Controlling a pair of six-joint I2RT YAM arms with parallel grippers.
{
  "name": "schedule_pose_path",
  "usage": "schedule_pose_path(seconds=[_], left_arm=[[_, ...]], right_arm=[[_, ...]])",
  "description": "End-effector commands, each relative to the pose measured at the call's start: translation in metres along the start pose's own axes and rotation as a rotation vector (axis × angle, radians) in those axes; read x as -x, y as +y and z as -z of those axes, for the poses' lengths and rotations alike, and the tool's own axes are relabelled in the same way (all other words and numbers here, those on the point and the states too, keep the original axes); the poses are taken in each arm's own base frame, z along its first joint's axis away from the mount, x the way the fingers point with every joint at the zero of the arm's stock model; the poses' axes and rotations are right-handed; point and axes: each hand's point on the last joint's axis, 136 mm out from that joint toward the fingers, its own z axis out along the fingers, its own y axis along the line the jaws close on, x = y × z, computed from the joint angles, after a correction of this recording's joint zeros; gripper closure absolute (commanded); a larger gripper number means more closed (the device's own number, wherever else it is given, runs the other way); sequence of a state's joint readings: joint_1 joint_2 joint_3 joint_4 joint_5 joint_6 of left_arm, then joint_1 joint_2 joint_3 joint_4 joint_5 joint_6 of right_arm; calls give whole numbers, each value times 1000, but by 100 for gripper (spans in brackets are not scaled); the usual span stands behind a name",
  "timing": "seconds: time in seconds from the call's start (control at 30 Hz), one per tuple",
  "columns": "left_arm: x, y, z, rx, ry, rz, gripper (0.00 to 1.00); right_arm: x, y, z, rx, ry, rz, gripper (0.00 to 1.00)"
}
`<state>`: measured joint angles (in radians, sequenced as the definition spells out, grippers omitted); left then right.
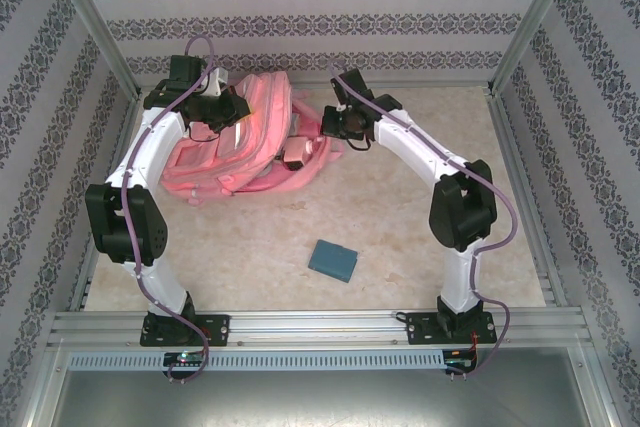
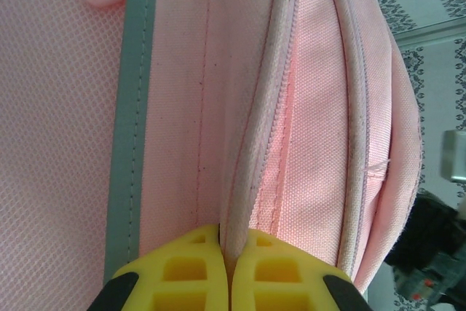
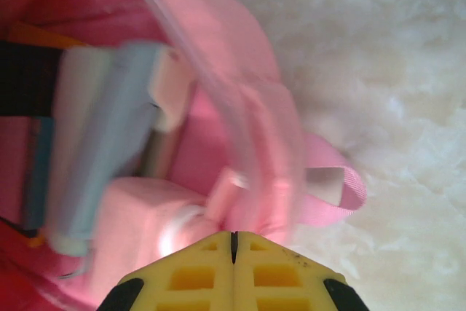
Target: Pack books, pencil case, and school supplies into a backpack
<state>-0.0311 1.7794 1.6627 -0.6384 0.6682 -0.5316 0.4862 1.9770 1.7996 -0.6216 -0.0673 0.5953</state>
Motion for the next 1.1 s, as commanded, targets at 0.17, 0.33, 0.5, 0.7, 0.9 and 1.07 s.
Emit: schedule_pose_path(seconds=[0.17,0.33,0.5,0.7,0.9,1.07], left_arm=[[14,-10,20,-14,-61,-11,100],[15,-22,27,-49,-61,-22,100],[14,-25,30,-59,-61,-29,100],[16,-42,34,-138,-59,-49,100],[17,-64,43,-229,-56,-84,100],[15,-66,47,-227,-50,-102,100]], right_arm=[[3,1,5,13,-5,20,73],[-24,-1,13,22,29,100,48],[-85,-12,24,49,120,205,29],[-172,-30,39,59,243,327,17],[-243,-34,50,60,338,464,7],[-291,-38,54,59,413,565,2]])
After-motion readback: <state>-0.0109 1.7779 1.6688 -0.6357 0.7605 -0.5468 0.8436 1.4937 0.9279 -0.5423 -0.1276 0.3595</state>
